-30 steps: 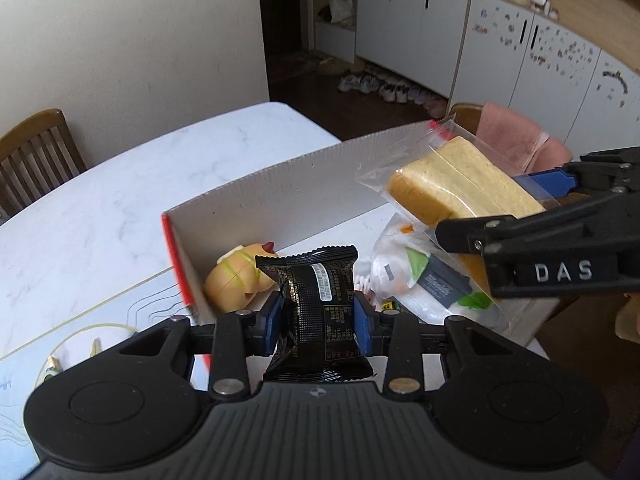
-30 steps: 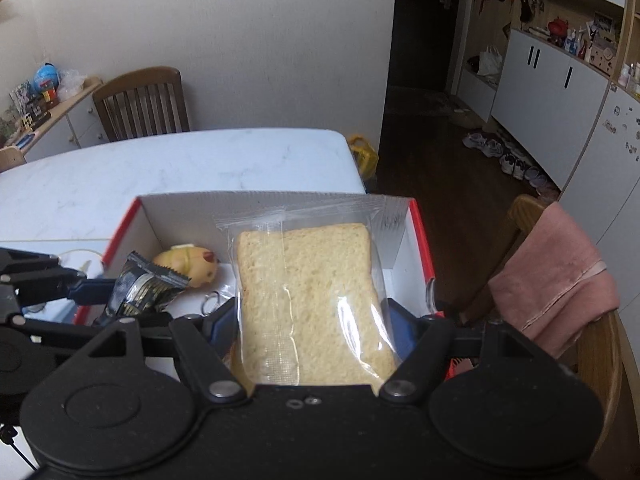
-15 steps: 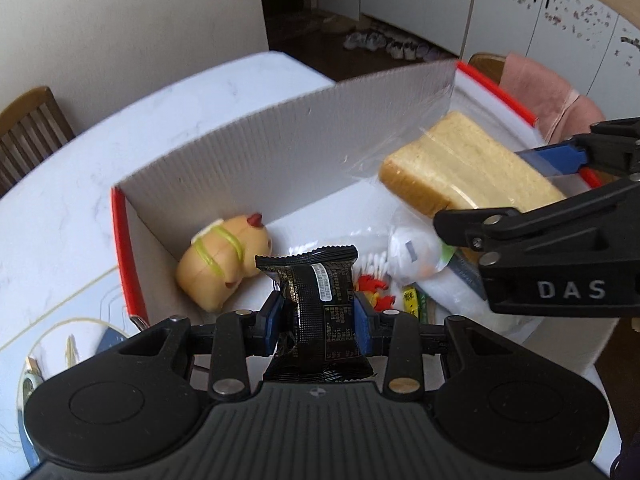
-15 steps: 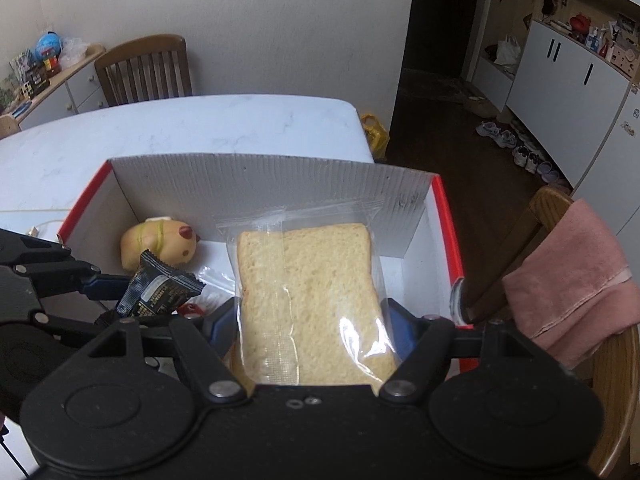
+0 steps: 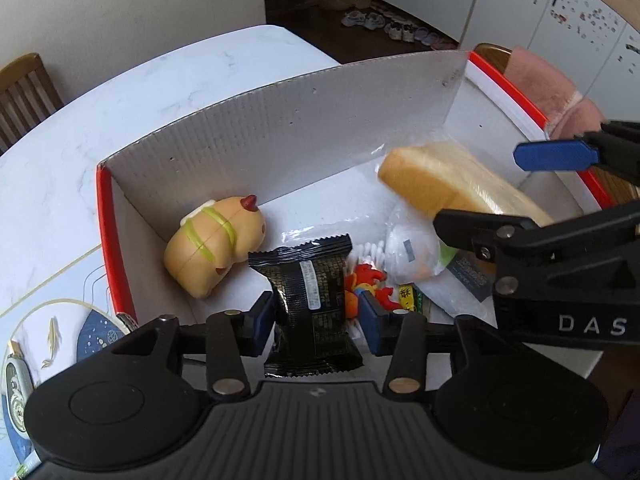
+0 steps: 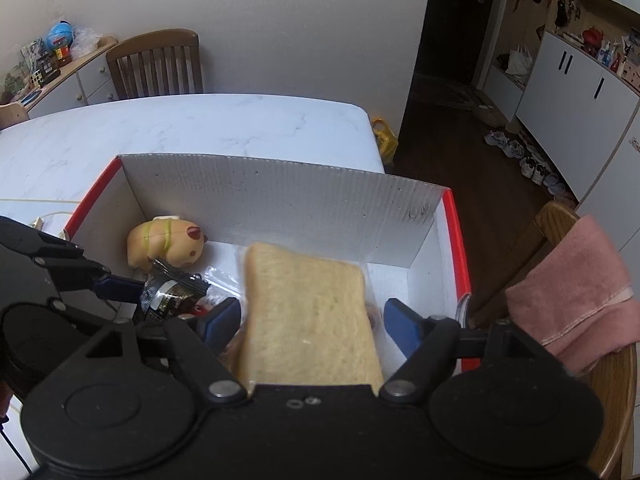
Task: Organize objects
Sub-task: 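Lower both tools into the box and open them to release the items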
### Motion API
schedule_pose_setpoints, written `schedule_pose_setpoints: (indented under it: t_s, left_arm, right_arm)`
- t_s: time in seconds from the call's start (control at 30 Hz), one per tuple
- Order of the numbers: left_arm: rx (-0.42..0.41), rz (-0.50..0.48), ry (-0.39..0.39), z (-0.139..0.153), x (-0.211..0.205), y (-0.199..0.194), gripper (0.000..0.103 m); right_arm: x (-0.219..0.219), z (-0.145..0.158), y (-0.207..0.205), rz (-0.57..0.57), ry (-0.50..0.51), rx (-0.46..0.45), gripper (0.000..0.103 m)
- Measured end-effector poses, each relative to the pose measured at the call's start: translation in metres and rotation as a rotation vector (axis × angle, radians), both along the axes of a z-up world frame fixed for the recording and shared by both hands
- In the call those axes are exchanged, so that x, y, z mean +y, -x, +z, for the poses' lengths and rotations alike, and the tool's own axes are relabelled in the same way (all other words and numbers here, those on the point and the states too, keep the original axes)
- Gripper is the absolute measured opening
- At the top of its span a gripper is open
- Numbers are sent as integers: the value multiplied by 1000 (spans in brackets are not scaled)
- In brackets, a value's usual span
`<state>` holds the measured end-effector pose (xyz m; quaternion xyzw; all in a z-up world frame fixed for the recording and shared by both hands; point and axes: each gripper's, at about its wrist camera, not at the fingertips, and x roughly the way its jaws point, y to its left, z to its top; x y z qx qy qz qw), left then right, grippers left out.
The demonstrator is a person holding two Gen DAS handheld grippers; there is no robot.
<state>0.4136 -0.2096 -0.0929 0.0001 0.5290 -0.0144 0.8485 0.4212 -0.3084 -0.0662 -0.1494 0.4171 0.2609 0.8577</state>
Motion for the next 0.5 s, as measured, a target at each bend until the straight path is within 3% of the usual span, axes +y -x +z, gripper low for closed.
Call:
schedule_pose_setpoints:
  t_s: [0.3, 0.5]
  left_arm:
    - [-48, -12, 11, 11, 0, 10, 61]
    - [-94, -10, 61, 24, 5, 21, 61]
  right_arm:
    - [-8, 12, 4, -8, -12, -21, 84]
    - [-12, 24, 13, -14, -28, -30, 84]
